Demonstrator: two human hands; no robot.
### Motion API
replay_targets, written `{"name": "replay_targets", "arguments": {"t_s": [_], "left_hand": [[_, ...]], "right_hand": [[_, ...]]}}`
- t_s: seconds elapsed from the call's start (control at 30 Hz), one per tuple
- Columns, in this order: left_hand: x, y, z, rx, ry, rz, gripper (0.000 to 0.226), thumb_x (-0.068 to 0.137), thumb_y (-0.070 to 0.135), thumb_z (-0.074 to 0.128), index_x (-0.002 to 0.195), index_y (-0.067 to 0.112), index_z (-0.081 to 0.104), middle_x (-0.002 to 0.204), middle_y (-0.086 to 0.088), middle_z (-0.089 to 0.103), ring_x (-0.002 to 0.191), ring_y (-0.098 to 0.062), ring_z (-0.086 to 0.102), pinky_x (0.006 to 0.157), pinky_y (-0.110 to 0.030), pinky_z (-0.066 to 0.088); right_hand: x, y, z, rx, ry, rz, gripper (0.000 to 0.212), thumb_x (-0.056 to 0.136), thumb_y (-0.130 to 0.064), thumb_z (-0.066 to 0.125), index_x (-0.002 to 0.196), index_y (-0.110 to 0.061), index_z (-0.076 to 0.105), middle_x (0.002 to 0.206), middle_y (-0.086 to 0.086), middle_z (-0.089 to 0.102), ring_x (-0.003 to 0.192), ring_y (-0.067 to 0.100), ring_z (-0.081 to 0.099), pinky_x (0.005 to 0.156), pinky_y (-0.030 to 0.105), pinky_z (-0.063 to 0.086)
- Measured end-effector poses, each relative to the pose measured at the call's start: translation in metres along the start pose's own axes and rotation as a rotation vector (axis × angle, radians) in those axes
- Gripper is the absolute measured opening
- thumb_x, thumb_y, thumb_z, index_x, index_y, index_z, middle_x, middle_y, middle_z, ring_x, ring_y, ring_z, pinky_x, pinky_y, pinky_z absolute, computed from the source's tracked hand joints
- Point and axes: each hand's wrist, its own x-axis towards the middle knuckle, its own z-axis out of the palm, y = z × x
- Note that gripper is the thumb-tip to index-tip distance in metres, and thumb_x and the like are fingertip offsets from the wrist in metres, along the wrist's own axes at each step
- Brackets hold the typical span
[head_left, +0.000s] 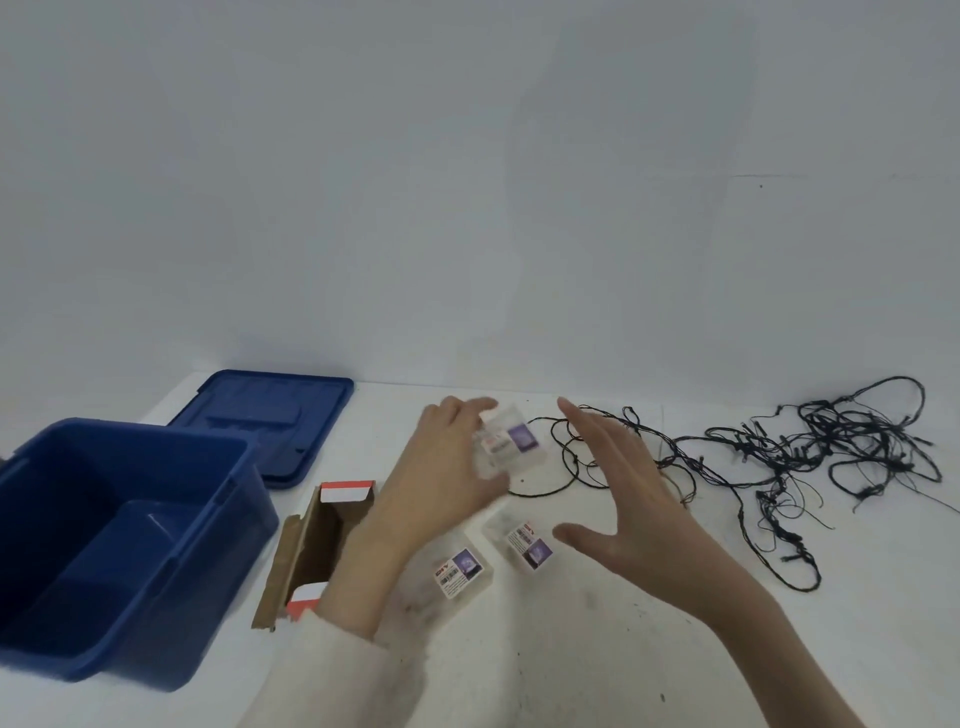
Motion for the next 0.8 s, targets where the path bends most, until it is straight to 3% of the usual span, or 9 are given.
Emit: {"name": "replay_targets", "arguments": {"t_s": [0.07,0.17,0.27,0.37,0.53,0.63,0.8], "left_hand": [[0.022,-0.023,0.004,-0.016,-0.011,-0.169,0.067,0.075,0.023,0.067,0.135,0.018,0.039,0.123,-0.005,0.043,0.114,-0.018,0.036,0.093,-0.023,0.03],[0.055,-0.059,0.018,-0.05,0.016,-0.405,0.058,0.076,0.023,0.063,0.13,0.014,0.043,0.127,-0.01,0.043,0.122,-0.027,0.035,0.099,-0.03,0.03],[0.072,-0.088,0.034,-0.004,-0.03,-0.524,0.059,0.076,0.022,0.062,0.13,0.011,0.039,0.126,-0.015,0.045,0.121,-0.031,0.036,0.097,-0.031,0.03],[0.074,-0.101,0.046,0.032,-0.114,-0.614,0.065,0.079,0.021,0.062,0.136,0.01,0.032,0.129,-0.019,0.039,0.123,-0.035,0.033,0.1,-0.036,0.031],[0.075,-0.105,0.053,0.082,-0.185,-0.659,0.067,0.08,0.027,0.063,0.137,0.012,0.031,0.131,-0.017,0.035,0.124,-0.035,0.031,0.097,-0.039,0.035],[0.076,-0.102,0.05,0.095,-0.219,-0.694,0.076,0.079,0.032,0.067,0.141,0.016,0.025,0.134,-0.017,0.033,0.125,-0.035,0.031,0.098,-0.039,0.033],[0.08,-0.077,0.047,0.073,-0.193,-0.592,0.075,0.084,0.038,0.061,0.144,0.017,0.021,0.142,-0.017,0.029,0.131,-0.036,0.025,0.104,-0.041,0.029]], "right_hand": [[-0.001,0.005,0.005,0.015,-0.015,0.038,0.089,0.084,-0.028,0.066,0.14,-0.054,0.002,0.135,-0.027,0.019,0.13,-0.01,0.014,0.1,0.015,0.016],[-0.003,0.016,0.015,0.021,-0.04,0.07,0.075,0.085,-0.029,0.063,0.138,-0.052,0.014,0.132,-0.027,0.026,0.129,-0.007,0.019,0.099,0.009,0.016],[-0.004,0.029,0.026,0.023,-0.041,0.095,0.066,0.086,-0.03,0.062,0.136,-0.051,0.022,0.133,-0.024,0.03,0.126,-0.016,0.014,0.092,-0.005,0.014],[-0.006,0.038,0.032,0.023,-0.065,0.121,0.061,0.087,-0.03,0.06,0.134,-0.049,0.026,0.127,-0.031,0.028,0.122,-0.02,0.012,0.088,-0.007,0.015],[-0.006,0.045,0.036,0.029,-0.08,0.13,0.053,0.089,-0.031,0.058,0.129,-0.051,0.03,0.121,-0.038,0.025,0.12,-0.019,0.017,0.087,-0.009,0.015],[-0.003,0.05,0.036,0.03,-0.084,0.145,0.051,0.089,-0.03,0.058,0.131,-0.046,0.036,0.125,-0.029,0.033,0.12,-0.011,0.025,0.087,-0.007,0.018],[0.008,0.076,0.027,-0.018,-0.049,0.236,0.046,0.09,-0.028,0.058,0.133,-0.034,0.043,0.131,-0.013,0.041,0.125,0.004,0.029,0.099,0.018,0.024]]}}
